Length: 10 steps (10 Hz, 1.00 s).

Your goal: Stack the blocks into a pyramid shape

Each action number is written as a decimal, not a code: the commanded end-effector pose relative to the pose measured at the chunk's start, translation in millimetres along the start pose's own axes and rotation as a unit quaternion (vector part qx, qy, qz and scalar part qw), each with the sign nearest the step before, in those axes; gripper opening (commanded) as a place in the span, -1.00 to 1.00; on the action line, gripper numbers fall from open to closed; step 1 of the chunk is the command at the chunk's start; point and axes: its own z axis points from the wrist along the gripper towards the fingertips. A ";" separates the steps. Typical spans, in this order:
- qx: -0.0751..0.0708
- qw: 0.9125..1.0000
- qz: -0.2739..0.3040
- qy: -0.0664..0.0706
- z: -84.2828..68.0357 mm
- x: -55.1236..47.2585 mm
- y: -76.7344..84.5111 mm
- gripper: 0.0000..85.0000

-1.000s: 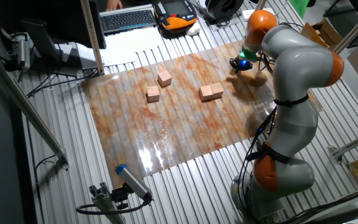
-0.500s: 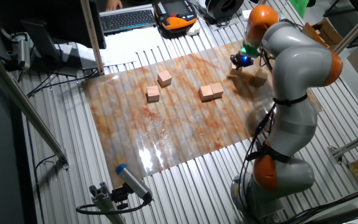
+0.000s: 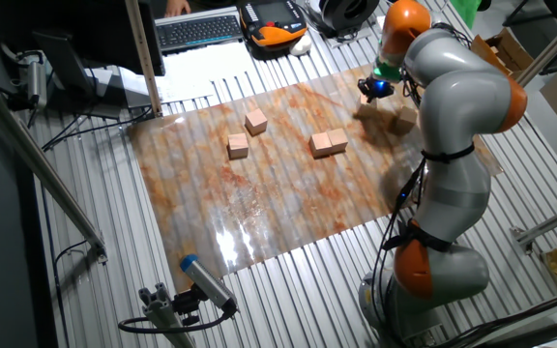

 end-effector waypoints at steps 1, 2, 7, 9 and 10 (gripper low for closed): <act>0.001 1.000 0.000 -0.001 -0.1 -1.6 0.7 -1.00; 0.003 1.000 -0.002 -0.002 -0.3 -4.3 1.0 -1.00; 0.016 1.000 0.000 -0.009 2.8 -16.4 0.3 -1.00; 0.012 1.000 -0.004 -0.008 3.2 -26.0 -2.4 -1.00; 0.008 1.000 0.000 -0.006 4.2 -28.3 -2.1 -1.00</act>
